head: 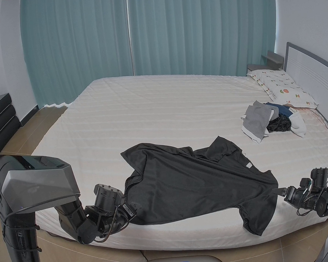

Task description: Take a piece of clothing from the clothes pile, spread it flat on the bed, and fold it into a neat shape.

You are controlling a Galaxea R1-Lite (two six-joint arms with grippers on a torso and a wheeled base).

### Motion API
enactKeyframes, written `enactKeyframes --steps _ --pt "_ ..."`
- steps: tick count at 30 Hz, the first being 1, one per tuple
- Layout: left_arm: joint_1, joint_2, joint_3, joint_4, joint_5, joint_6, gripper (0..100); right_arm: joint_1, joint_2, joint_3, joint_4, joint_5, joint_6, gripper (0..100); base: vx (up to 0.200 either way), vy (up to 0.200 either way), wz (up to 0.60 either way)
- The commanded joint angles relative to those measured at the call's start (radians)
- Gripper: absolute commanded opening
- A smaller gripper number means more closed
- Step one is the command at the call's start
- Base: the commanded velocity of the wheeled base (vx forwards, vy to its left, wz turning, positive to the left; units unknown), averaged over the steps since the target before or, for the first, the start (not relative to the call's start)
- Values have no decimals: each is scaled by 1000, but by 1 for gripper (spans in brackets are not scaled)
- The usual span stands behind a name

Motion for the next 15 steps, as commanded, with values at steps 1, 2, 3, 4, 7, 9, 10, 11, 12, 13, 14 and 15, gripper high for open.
enactKeyframes --steps 1,2,3,4,7,9,10,11,12,13,14,15 --pt "-19 33 -22 0 22 3 100 9 8 11 0 -1 -4 100 0 0 0" --pt "-22 42 -32 3 32 6 100 9 8 15 1 -1 -7 100 0 0 0" --pt "-22 50 -39 3 42 14 100 11 10 17 1 -1 -11 100 0 0 0" --pt "-23 59 -48 6 58 31 100 12 10 18 6 -1 -14 100 0 0 0" --pt "-26 67 -51 9 78 62 100 29 26 26 7 -2 -15 100 0 0 0" --pt "-26 68 -52 11 78 66 100 32 34 32 6 -4 -24 100 0 0 0" --pt "-26 71 -54 11 78 66 100 34 36 37 6 -4 -34 100 0 0 0" --pt "-26 76 -55 9 78 66 0 34 37 41 6 -4 -49 100 0 0 0" --pt "-25 84 -57 8 78 66 0 34 40 47 7 -2 -61 100 0 0 0" --pt "-26 87 -60 5 78 68 0 34 46 52 6 -2 -73 100 0 0 0" --pt "-25 87 -62 5 80 66 0 34 56 58 3 -2 -81 100 0 0 0" --pt "-25 87 -60 5 80 66 0 34 60 60 1 -2 -86 100 0 0 0"
